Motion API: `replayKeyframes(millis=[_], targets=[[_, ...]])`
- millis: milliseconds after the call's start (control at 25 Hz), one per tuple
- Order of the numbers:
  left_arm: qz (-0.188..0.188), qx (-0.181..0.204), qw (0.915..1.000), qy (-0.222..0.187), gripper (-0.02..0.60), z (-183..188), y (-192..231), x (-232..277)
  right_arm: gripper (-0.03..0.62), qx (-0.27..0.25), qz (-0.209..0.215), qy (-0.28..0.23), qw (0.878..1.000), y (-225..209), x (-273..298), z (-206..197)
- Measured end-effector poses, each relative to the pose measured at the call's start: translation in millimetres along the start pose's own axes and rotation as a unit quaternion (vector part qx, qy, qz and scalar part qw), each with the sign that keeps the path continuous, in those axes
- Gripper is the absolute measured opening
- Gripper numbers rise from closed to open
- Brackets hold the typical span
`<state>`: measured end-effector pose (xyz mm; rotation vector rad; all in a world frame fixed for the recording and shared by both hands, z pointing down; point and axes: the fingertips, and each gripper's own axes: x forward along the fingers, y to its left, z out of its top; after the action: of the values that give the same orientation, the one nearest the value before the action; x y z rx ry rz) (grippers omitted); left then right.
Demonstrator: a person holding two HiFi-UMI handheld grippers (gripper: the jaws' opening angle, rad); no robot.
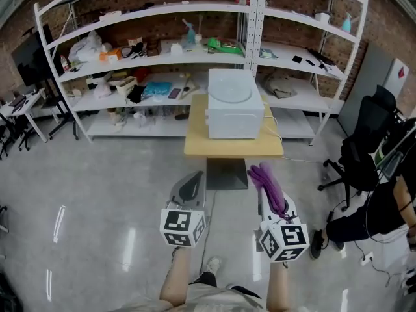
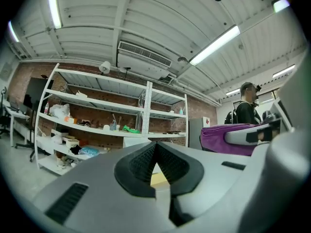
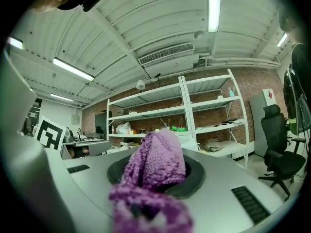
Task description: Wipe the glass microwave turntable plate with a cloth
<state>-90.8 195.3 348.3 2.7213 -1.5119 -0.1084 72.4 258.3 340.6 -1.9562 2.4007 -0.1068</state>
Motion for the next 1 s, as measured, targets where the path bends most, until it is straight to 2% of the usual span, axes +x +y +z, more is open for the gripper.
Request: replayKeyframes(millis=[160, 320, 520, 760, 1000], targets=[[0.016, -0.005, 0.9999, 0.0, 0.002, -3, -34, -44, 0.054, -0.015, 0.011, 0.008, 1.0, 5, -46, -7], [0.023, -0.008, 0.9995, 0.019, 0.002, -21, -82, -87, 0.054, -0.024, 0.018, 0.024, 0.999, 10, -108, -17], [0.014, -0.007, 0.9991, 0.04, 0.002, -29, -133, -124, 0.054, -0.037, 0.033, 0.047, 0.998, 18, -167, -33], [0.007, 0.013, 0.9991, 0.039, 0.002, -14, -157, -155, 0.054, -0.002, 0.033, 0.03, 0.999, 25, -204, -30], [-0.01, 0.012, 0.9996, 0.022, 0.002, -2, -172, -169, 0.054, -0.026, 0.038, 0.02, 0.999, 42, -227, -14]])
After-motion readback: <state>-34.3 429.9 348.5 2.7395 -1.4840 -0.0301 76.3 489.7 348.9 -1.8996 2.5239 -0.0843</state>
